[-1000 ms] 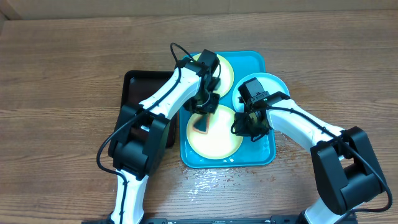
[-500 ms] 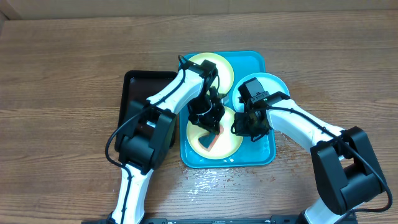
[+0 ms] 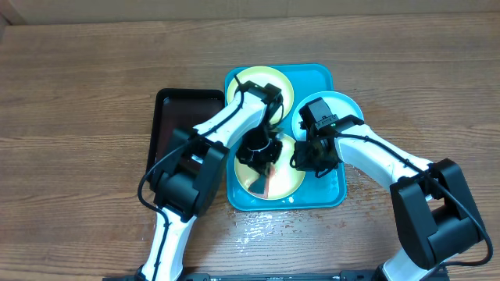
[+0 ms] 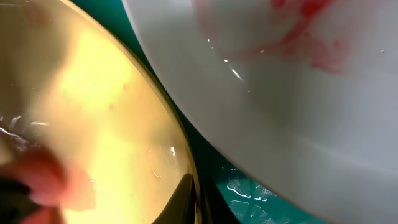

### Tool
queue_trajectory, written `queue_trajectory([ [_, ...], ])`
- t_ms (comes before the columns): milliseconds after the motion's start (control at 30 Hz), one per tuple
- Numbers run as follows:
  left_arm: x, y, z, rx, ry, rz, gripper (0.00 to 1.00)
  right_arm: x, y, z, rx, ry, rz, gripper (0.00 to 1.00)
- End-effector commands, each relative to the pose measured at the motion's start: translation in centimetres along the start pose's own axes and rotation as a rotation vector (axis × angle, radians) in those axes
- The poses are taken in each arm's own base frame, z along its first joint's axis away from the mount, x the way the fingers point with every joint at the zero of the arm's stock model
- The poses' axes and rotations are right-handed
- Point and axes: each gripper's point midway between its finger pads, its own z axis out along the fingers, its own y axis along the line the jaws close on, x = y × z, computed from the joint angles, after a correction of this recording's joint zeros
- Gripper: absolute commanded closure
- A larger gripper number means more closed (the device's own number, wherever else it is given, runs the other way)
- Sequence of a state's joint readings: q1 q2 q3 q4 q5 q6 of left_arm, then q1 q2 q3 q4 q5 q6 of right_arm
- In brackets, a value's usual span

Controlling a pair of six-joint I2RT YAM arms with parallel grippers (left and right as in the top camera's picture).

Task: Clean dirty plates on tray and stack at the side
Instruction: 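Scrub the lower yellow plate with the sponge in the left gripper, then return the sponge to the black tray with the left gripper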

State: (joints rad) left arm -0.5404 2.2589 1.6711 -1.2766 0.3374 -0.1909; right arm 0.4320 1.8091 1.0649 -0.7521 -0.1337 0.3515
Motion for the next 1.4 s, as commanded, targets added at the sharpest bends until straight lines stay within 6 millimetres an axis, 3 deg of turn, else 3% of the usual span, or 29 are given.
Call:
queue_trajectory([
  [0,-1.2,7.7,-1.3,-0.324,-0.089,-0.256,0.96,0.1,-2.8,0.5,0.122,-0.010,0.018,0.96],
  [100,-1.4,9.5,-2.8,-0.383,-0.133,-0.286,0.96,0.1,-2.8,0.5,0.122,-0.010,0.018,0.96],
  [233,-1.5,8.8,-5.7,-0.346,-0.221,-0.283,0.95,0.1,-2.8,0.5,0.122,-0.011,0.018,0.96],
  [333,-1.1,7.3,-9.1,-0.288,-0.323,-0.269,0.96,0.1,-2.8,0.5,0.122,-0.010,0.018,0.96],
  [467,0.0,7.1,-14.2,-0.252,-0.474,-0.278,0.96,0.1,-2.8,0.5,0.122,-0.009,0.019,0.96],
  [567,1.1,9.0,-17.4,-0.273,-0.563,-0.326,0.96,0.1,-2.8,0.5,0.122,-0.010,0.018,0.96],
  [633,1.5,10.7,-18.4,-0.299,-0.587,-0.369,0.96,0.1,-2.8,0.5,0.122,-0.010,0.018,0.96],
  [767,1.6,14.1,-17.8,-0.297,-0.557,-0.453,0.95,0.1,-2.8,0.5,0.122,-0.010,0.018,0.96],
  [933,0.6,18.3,-13.1,-0.293,-0.462,-0.519,0.92,0.1,-2.8,0.5,0.122,-0.010,0.018,0.96],
  [1067,0.4,20.1,-10.4,-0.301,-0.384,-0.545,0.76,0.1,-2.8,0.5,0.122,-0.010,0.018,0.96],
  [1133,0.2,20.3,-10.3,-0.299,-0.386,-0.536,0.58,0.1,-2.8,0.5,0.122,-0.010,0.018,0.96],
  [1233,0.1,20.0,-11.2,-0.283,-0.406,-0.522,0.41,0.1,-2.8,0.5,0.122,-0.010,0.018,0.96],
  [1367,0.6,18.8,-14.3,-0.257,-0.473,-0.507,0.38,0.0,-2.8,0.5,0.122,-0.011,0.005,0.96],
])
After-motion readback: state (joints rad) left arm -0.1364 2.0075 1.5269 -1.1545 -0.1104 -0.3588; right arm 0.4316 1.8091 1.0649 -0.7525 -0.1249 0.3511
